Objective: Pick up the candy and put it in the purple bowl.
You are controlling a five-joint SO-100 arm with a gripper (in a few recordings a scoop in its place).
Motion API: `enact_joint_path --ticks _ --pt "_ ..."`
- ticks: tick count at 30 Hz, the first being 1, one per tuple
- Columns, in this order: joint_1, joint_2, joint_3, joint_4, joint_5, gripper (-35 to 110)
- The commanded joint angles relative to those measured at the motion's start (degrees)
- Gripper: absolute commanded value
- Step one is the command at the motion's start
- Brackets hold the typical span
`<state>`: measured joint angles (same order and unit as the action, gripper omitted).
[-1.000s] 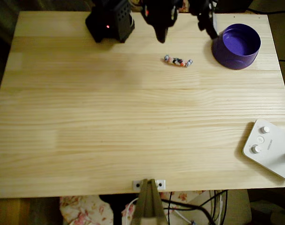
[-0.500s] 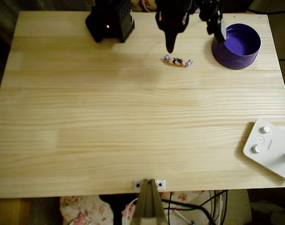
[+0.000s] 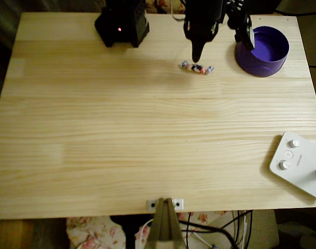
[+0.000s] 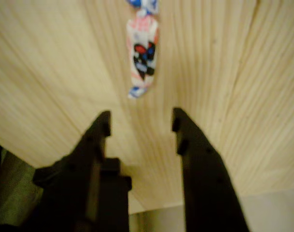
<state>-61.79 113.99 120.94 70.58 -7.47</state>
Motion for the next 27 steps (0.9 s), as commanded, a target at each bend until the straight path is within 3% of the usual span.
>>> enact_joint_path --ticks 1,27 --pt "-0.44 -0.18 -0.97 -1.76 0.00 18" --pt "0.44 -8.35 1.49 -8.53 3.08 19"
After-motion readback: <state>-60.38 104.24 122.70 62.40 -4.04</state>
